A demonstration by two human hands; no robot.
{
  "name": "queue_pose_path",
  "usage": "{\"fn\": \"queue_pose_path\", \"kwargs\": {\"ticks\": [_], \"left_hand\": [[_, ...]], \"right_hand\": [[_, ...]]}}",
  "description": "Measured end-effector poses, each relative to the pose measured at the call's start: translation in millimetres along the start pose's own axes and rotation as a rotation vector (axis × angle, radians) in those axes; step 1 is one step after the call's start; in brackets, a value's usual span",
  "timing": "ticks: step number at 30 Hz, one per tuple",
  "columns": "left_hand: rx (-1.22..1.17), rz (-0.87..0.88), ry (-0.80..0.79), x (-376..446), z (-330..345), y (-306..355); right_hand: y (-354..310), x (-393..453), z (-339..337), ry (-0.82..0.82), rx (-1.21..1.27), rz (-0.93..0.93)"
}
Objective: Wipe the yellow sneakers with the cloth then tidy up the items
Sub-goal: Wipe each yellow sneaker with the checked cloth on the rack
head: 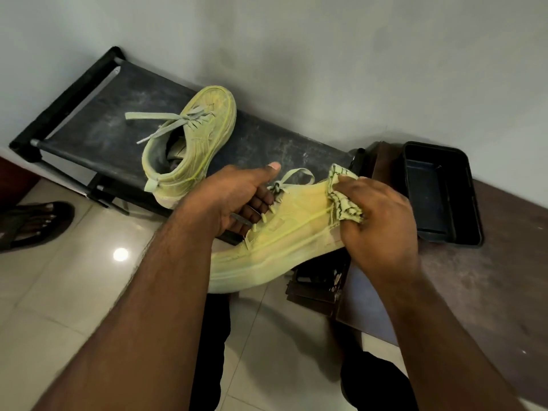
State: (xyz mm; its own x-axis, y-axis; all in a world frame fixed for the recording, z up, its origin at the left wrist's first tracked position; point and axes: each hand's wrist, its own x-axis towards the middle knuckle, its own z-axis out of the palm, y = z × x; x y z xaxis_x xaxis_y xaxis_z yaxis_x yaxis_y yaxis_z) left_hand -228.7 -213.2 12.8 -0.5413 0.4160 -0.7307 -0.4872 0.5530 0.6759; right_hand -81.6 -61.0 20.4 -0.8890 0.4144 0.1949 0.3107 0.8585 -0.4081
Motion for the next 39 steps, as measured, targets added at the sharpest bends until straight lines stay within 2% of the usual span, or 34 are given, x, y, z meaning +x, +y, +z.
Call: {"fn": "queue_pose_path", "kwargs": {"ticks": [2,5,6,9,10,12,14,15,16,17,19,20,21,24,26,28,32,33,34,38,39], "left_hand": [[0.005,-0.002,-0.004,0.2,0.1,1.3],[0.003,0.002,-0.003,0.8,0.4,1.7],[0.004,0.007,0.004,0.7,0.8,2.0],[-0.002,0.011,0.013,-0.3,1.3,2.3],[-0.006,0.007,0.006,-0.8,1.3,2.1],[-0.004,-0.001,-0.004,-1.3,1.6,2.1],[-0.001,-0.001,-0.005,-1.1,1.9,2.2],[-0.001,0.001,-0.004,-1.1,2.0,2.3],[0.001,0.004,-0.001,-1.0,2.4,2.6],[0.004,0.006,0.004,-0.9,2.7,2.9],[0.007,0.004,0.003,-2.3,3.2,3.3],[0.007,0.001,-0.004,-3.2,3.5,3.6],[0.006,-0.001,-0.009,-4.1,3.6,3.8],[0.008,0.003,-0.004,-4.1,3.7,4.3],[0.001,0.007,0.007,-3.4,3.6,4.3],[-0.006,0.009,0.012,-3.3,4.0,4.6],[0.007,0.014,0.023,-4.3,3.9,4.5],[0.006,0.012,0.020,-4.4,3.5,4.6],[0.004,0.010,0.016,-4.2,3.0,4.8],[-0.010,0.010,0.010,-3.8,1.9,5.2],[-0.013,0.013,0.011,-3.6,2.0,5.1]], "right_hand": [[-8.6,-3.5,-0.8,-0.007,-0.034,-0.064],[-21.4,-10.7,5.0,-0.110,-0.047,-0.289],[-18.8,-9.0,6.5,-0.122,-0.048,-0.278],[-0.6,0.1,4.7,-0.091,0.056,0.051],[1.3,-0.5,4.3,-0.078,0.091,0.108],[-4.5,-8.0,7.3,-0.102,0.046,-0.026],[-13.5,-17.1,16.9,-0.177,-0.068,-0.323],[-15.0,-17.5,20.5,-0.197,-0.111,-0.408],[-16.1,-15.5,21.1,-0.193,-0.134,-0.395],[-13.5,-11.8,20.4,-0.178,-0.128,-0.282],[-7.7,-2.0,13.8,-0.137,0.019,0.092],[-5.9,0.1,11.6,-0.128,0.072,0.201],[-8.0,-2.2,10.8,-0.135,0.067,0.188],[-27.2,-18.5,19.0,-0.202,-0.051,-0.176],[-34.5,-25.0,26.3,-0.256,-0.127,-0.320],[-32.1,-19.7,26.3,-0.237,-0.143,-0.279],[-8.4,-4.2,14.1,-0.148,0.002,0.093],[-8.0,-5.0,13.3,-0.143,0.003,0.122],[-12.2,-8.2,13.6,-0.150,0.005,0.094],[-37.7,-28.5,28.2,-0.240,-0.073,-0.277],[-35.8,-27.9,29.0,-0.240,-0.085,-0.320]]}}
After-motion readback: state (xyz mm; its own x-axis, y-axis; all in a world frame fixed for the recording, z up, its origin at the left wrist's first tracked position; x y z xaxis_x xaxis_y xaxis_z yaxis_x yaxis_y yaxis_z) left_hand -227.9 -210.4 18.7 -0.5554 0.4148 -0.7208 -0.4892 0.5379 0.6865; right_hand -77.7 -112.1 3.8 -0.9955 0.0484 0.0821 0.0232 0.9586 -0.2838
